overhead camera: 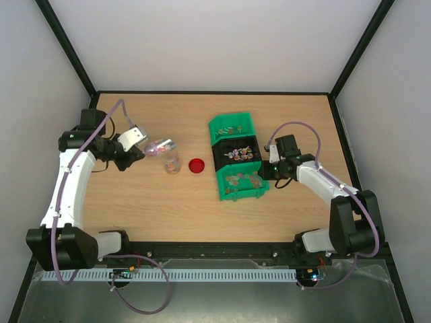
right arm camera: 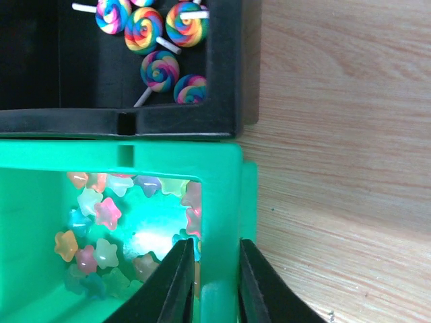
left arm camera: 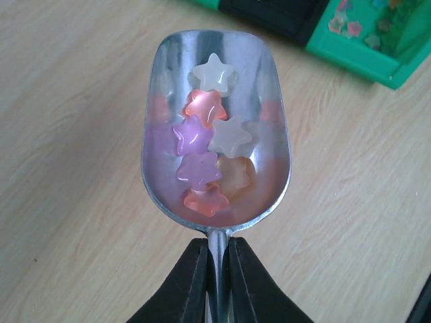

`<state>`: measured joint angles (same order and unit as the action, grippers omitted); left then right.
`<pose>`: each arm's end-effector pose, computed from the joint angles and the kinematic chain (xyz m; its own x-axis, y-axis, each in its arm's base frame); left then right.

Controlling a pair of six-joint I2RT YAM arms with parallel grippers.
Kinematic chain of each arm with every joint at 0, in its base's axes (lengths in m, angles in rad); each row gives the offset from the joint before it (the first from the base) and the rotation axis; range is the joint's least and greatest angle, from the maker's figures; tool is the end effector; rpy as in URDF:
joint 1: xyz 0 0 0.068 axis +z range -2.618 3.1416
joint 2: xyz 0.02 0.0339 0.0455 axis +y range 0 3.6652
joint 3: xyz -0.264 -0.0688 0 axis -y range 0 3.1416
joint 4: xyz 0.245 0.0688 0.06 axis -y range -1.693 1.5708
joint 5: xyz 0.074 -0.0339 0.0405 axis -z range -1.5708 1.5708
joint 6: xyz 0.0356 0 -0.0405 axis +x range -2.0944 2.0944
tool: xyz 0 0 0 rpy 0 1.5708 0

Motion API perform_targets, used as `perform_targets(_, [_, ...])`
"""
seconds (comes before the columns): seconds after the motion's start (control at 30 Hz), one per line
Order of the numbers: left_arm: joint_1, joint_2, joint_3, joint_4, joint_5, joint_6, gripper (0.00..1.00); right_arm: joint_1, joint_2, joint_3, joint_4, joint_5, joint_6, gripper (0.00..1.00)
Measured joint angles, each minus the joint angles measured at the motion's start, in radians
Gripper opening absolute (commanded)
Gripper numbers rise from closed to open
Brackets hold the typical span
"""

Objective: Pack the candies

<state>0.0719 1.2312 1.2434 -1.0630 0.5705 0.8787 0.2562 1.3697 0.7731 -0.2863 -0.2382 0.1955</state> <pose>0.2288 -0.0028 0.3352 -0.3929 0.6214 -0.6779 0.7986 0.5960 0.0835 0.2616 0.0772 0.2003 -0.8091 -0.0168 -0.5874 -0.2385 0.9229 0.3022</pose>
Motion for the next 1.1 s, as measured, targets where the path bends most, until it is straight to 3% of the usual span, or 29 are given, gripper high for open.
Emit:
perform_targets(0.33, [0.001,0.024,0.038,-0.122,-0.076,0.069,0.02,0.0,0.0,0.006,0.0,0.003,-0.009,0.44])
perform_targets(0.67, [-0.002,0.116,0.075,-0.141,-0.15,0.054,0.02,0.0,0.0,0.01,0.0,-0.001,-0.011,0.75])
perform_targets(1.1, [-0.048,0.167,0.102,-0.146,-0.222,0.041,0.02,0.0,0.0,0.034,0.001,-0.009,-0.023,0.99])
